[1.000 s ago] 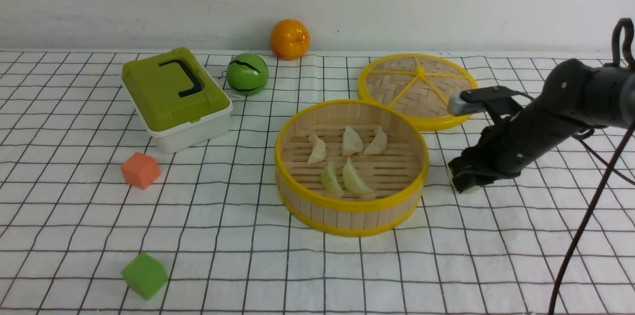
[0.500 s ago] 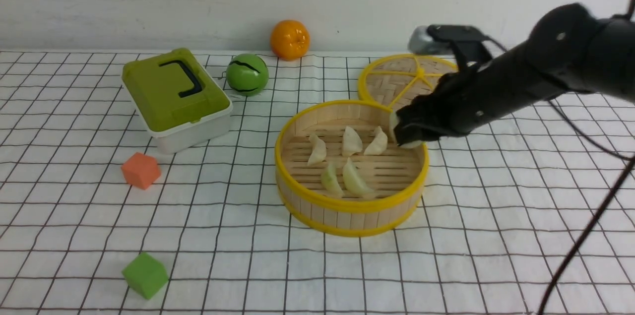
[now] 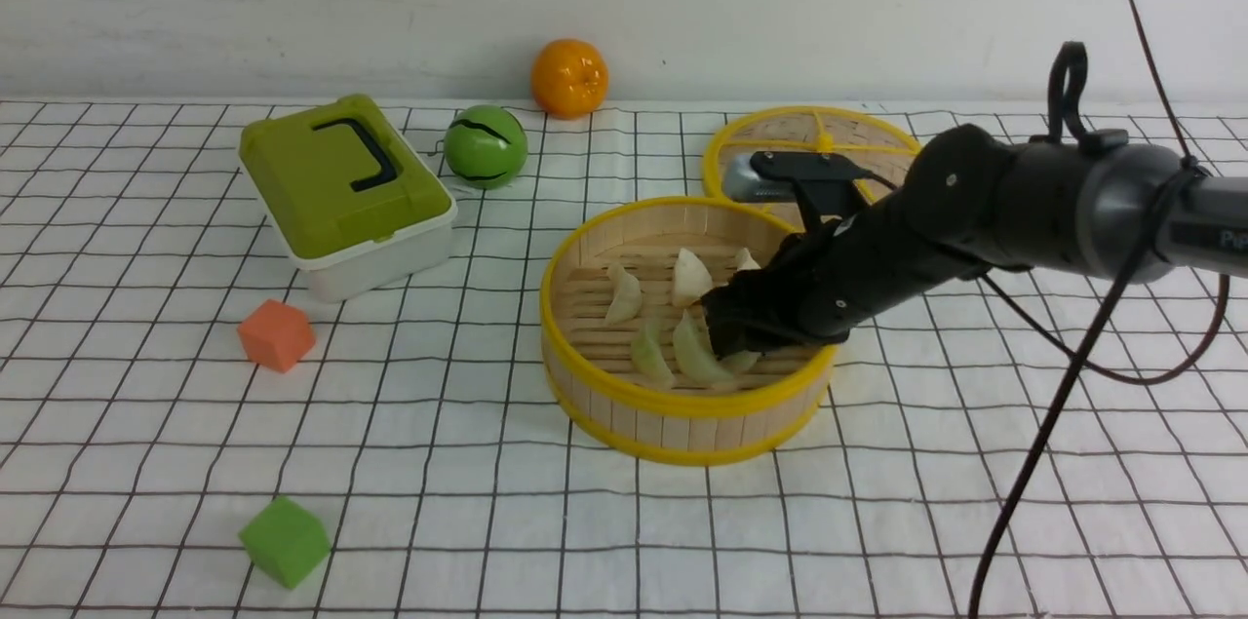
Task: Put the dumplings into the steamer on the table with the white tablecloth.
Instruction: 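Place the dumpling in the bamboo steamer basket with the right gripper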
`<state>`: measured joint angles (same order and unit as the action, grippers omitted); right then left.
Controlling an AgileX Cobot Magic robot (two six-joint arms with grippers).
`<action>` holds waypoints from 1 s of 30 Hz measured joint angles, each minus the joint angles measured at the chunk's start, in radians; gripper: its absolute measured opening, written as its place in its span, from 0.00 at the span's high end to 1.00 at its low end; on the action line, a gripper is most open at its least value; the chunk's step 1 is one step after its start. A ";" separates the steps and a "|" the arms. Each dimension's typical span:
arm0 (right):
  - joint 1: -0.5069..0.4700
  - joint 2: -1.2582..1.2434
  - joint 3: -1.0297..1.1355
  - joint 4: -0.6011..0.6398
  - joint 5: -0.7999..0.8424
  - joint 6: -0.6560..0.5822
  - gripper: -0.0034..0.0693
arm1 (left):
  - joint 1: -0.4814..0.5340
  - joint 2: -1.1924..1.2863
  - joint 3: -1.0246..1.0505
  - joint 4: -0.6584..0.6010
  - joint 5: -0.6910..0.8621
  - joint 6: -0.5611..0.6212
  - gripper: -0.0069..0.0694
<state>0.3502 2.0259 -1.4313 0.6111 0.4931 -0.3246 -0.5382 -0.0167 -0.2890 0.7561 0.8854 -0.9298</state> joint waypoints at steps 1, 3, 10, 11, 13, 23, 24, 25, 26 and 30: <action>0.000 -0.002 -0.001 0.000 0.001 0.000 0.35 | 0.000 0.000 0.000 0.000 0.000 0.000 0.85; 0.000 -0.012 -0.005 -0.004 0.010 0.000 0.25 | 0.000 0.000 0.000 0.000 0.000 0.000 0.85; -0.001 -0.160 -0.005 -0.050 0.053 0.028 0.27 | 0.000 0.000 0.000 0.000 0.001 0.000 0.84; -0.002 -0.200 -0.005 -0.072 0.063 0.038 0.31 | 0.000 0.000 0.000 0.000 0.001 0.000 0.84; -0.004 -0.284 -0.005 -0.117 0.089 0.052 0.40 | 0.000 0.000 0.000 0.000 0.005 0.000 0.84; -0.055 -0.782 0.078 -0.619 0.359 0.206 0.98 | 0.000 0.000 0.000 0.000 0.005 -0.001 0.83; -0.060 -0.833 0.117 -0.666 0.353 0.258 0.98 | 0.000 0.000 0.000 0.000 0.005 -0.001 0.82; -0.060 -0.844 0.125 -0.674 0.351 0.268 0.98 | 0.000 0.000 0.000 0.000 0.005 -0.001 0.82; -0.061 -0.940 0.218 -0.748 0.317 0.349 0.98 | 0.000 0.000 0.000 0.000 0.005 -0.002 0.82; -0.061 -1.109 0.401 -0.827 0.205 0.442 0.98 | 0.000 0.000 0.000 0.000 0.005 -0.003 0.81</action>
<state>0.2887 0.9172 -1.0298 -0.2160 0.6983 0.1172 -0.5382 -0.0167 -0.2890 0.7561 0.8903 -0.9328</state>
